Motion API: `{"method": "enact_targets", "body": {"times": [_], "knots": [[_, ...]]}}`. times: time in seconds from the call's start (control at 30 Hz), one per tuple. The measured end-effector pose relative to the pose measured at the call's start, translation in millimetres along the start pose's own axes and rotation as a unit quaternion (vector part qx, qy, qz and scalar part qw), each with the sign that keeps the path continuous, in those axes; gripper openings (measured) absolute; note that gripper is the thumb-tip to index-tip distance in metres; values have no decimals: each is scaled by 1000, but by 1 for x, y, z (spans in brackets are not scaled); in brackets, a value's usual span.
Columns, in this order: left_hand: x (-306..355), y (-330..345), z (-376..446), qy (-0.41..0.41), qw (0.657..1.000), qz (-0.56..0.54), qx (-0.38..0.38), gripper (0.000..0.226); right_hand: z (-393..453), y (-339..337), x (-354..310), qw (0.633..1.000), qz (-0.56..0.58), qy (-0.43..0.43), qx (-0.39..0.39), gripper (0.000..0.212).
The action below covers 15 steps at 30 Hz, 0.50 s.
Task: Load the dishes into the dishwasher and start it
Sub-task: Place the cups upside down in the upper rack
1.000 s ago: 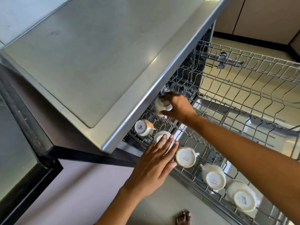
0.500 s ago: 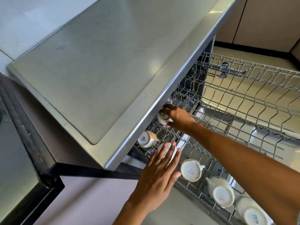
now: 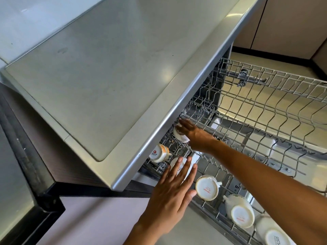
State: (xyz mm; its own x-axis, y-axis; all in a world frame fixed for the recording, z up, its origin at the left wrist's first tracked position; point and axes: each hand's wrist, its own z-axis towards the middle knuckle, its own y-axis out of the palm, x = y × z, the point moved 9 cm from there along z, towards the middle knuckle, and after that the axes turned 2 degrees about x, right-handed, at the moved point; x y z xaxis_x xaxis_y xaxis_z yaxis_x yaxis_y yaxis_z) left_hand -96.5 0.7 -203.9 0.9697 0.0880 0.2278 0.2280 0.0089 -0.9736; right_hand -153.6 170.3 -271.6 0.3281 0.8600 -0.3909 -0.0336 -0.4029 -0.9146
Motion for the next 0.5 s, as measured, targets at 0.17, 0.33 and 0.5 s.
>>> {"method": "enact_targets", "body": {"times": [0.17, 0.33, 0.5], "knots": [[-2, 3, 1, -5, 1000, 9, -10, 54, -11, -7, -6, 999, -50, 2, -2, 88], [-1, 4, 0, 2, 1000, 14, -7, 52, -30, -27, -11, 996, -19, 75, 34, 71], [3, -3, -4, -18, 999, 34, 16, 50, -88, -59, -14, 974, 61, 151, 157, 31]]}}
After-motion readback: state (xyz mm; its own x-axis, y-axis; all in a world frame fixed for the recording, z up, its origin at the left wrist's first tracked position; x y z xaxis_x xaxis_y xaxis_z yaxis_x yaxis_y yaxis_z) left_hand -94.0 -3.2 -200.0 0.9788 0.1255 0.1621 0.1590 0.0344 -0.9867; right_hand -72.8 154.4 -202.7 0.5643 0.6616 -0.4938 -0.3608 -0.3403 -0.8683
